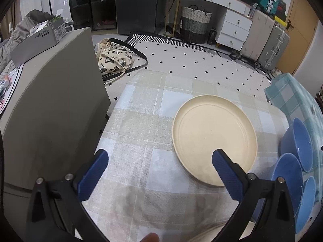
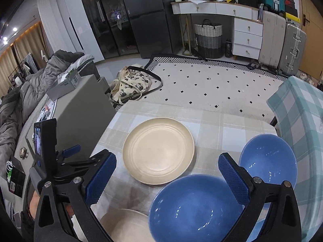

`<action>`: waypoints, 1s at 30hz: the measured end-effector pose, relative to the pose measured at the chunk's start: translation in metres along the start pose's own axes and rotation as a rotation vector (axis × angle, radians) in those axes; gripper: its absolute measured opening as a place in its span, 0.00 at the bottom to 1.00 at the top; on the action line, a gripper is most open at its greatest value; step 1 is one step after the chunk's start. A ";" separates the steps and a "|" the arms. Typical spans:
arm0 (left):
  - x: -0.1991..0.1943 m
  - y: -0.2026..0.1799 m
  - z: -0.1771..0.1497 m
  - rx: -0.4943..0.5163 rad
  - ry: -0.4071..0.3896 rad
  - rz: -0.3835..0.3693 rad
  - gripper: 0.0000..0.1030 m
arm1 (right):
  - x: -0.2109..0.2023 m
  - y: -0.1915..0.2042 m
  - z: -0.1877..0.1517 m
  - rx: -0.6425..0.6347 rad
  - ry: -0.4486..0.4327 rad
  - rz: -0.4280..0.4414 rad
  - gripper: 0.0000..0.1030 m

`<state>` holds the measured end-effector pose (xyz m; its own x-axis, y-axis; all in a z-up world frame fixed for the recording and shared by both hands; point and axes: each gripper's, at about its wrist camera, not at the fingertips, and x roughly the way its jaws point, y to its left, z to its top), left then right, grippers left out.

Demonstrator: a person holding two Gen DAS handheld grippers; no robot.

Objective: Organize plates and bowls
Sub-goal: 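Move both grippers toward the rim of the other cream plate, then close the left gripper on the plate rim while the right gripper clamps it too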

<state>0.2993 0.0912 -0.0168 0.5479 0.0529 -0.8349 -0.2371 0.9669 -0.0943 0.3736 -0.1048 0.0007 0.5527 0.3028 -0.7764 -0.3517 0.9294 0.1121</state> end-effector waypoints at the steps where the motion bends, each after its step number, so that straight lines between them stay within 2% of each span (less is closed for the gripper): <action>1: 0.004 0.000 0.001 -0.004 0.011 -0.003 1.00 | 0.005 -0.003 0.002 0.004 0.015 -0.005 0.99; 12: 0.052 0.004 0.007 -0.001 0.094 0.030 1.00 | 0.071 -0.033 0.017 0.017 0.138 -0.021 0.99; 16: 0.063 -0.001 0.002 0.010 0.129 0.010 1.00 | 0.095 -0.041 0.017 0.018 0.175 -0.025 0.99; 20: 0.069 -0.006 -0.001 0.044 0.139 0.019 1.00 | 0.119 -0.044 0.018 0.006 0.219 -0.033 0.94; 25: 0.075 0.002 0.000 -0.020 0.159 -0.010 1.00 | 0.146 -0.043 0.020 -0.025 0.275 -0.056 0.92; 30: 0.082 0.003 -0.003 -0.039 0.175 -0.022 0.97 | 0.165 -0.041 0.022 -0.049 0.315 -0.066 0.87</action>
<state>0.3410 0.0979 -0.0868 0.4061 -0.0159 -0.9137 -0.2597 0.9566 -0.1321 0.4959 -0.0882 -0.1180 0.3177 0.1549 -0.9355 -0.3631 0.9312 0.0309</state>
